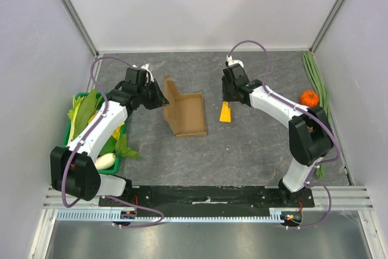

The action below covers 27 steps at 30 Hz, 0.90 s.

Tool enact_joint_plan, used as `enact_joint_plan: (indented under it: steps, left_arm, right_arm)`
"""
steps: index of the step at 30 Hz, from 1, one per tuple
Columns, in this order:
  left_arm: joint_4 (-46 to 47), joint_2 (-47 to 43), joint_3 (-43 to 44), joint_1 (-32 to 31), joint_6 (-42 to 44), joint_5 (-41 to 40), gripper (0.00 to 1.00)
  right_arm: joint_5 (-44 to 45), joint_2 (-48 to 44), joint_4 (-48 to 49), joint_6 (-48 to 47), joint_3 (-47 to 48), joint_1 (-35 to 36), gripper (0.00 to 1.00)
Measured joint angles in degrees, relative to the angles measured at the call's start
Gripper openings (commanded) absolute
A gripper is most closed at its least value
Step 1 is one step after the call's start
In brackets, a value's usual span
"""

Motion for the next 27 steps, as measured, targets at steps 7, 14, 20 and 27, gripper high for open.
enact_joint_plan:
  steps: [7,14,20,27]
  left_arm:
    - [-0.15,1.22,1.07,0.04,0.59,-0.02,0.32]
    - [-0.79,1.27,3.1,0.09,0.94,0.28,0.54]
    - [-1.55,0.48,5.38,0.09,1.9,1.68,0.71]
    - [-2.32,-5.33,5.38,0.11,3.34,3.56,0.81]
  right_arm:
    - [-0.02,7.41,0.09,-1.86,-1.07,-1.64,0.4]
    - [-0.02,12.96,0.15,-1.64,-0.22,-2.23,0.67]
    - [0.68,12.48,-0.48,-1.2,0.46,-2.19,0.85]
    - [1.57,3.41,-4.0,-0.74,0.46,-2.23,0.98]
